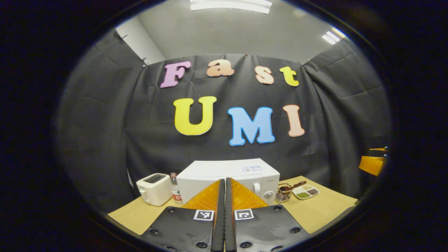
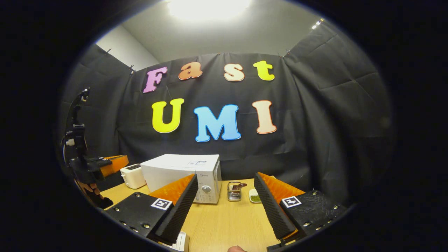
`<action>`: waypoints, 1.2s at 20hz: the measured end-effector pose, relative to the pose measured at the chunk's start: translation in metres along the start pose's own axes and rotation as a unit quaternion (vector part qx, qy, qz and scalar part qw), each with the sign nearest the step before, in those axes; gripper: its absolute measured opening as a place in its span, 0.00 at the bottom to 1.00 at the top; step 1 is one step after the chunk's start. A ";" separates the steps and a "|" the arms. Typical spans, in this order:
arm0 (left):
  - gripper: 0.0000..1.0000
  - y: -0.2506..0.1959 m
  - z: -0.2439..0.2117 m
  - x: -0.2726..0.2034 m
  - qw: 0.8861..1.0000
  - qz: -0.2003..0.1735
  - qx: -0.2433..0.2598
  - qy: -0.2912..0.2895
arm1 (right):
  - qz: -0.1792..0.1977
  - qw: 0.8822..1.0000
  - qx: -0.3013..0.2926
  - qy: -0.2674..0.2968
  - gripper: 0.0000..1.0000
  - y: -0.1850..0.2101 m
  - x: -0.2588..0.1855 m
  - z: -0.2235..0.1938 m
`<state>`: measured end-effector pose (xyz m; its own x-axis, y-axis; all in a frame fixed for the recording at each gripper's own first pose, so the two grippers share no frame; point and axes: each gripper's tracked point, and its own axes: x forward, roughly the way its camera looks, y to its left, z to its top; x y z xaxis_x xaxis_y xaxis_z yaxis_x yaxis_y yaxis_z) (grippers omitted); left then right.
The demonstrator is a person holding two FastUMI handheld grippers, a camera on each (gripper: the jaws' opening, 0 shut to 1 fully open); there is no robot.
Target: Open the microwave oven with the left hand, put the food in, and close the microwave oven.
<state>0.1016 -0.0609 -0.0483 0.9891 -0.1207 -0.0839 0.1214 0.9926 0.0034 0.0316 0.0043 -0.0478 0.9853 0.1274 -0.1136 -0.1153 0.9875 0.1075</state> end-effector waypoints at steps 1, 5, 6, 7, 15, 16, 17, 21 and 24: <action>0.07 0.002 0.003 -0.008 1.000 0.001 0.004 -0.002 | 0.000 1.000 0.003 -0.003 0.98 0.001 -0.002 0.002; 0.07 0.016 0.019 -0.035 1.000 0.009 0.007 -0.016 | -0.008 1.000 0.004 -0.006 0.98 0.009 -0.005 0.006; 0.07 0.019 0.020 -0.039 1.000 0.007 0.006 -0.018 | -0.007 1.000 0.005 -0.008 0.98 0.012 -0.006 0.008; 0.07 0.019 0.022 -0.044 1.000 0.005 0.005 -0.021 | -0.008 1.000 0.003 -0.012 0.98 0.016 -0.008 0.011; 0.93 0.036 0.017 -0.068 0.999 0.004 0.009 -0.031 | -0.006 1.000 -0.013 -0.017 0.98 0.041 -0.009 0.015; 0.94 0.038 0.016 -0.069 0.999 0.006 0.007 -0.031 | -0.005 1.000 -0.016 -0.017 0.98 0.043 -0.008 0.015; 0.94 0.040 0.016 -0.072 0.999 0.008 0.005 -0.031 | -0.005 1.000 -0.018 -0.016 0.98 0.045 -0.008 0.014; 0.94 0.049 0.021 -0.075 0.999 0.017 0.014 -0.042 | -0.004 1.000 -0.014 -0.018 0.98 0.051 -0.007 0.015; 0.94 0.053 0.022 -0.077 0.999 0.019 0.014 -0.044 | -0.003 1.000 -0.016 -0.018 0.98 0.055 -0.004 0.013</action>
<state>0.0337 0.0012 -0.0201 0.9964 -0.0843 0.0055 0.0841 0.9959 0.0324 0.0228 0.0572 -0.0286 0.9898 0.1186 -0.0784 -0.1128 0.9908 0.0746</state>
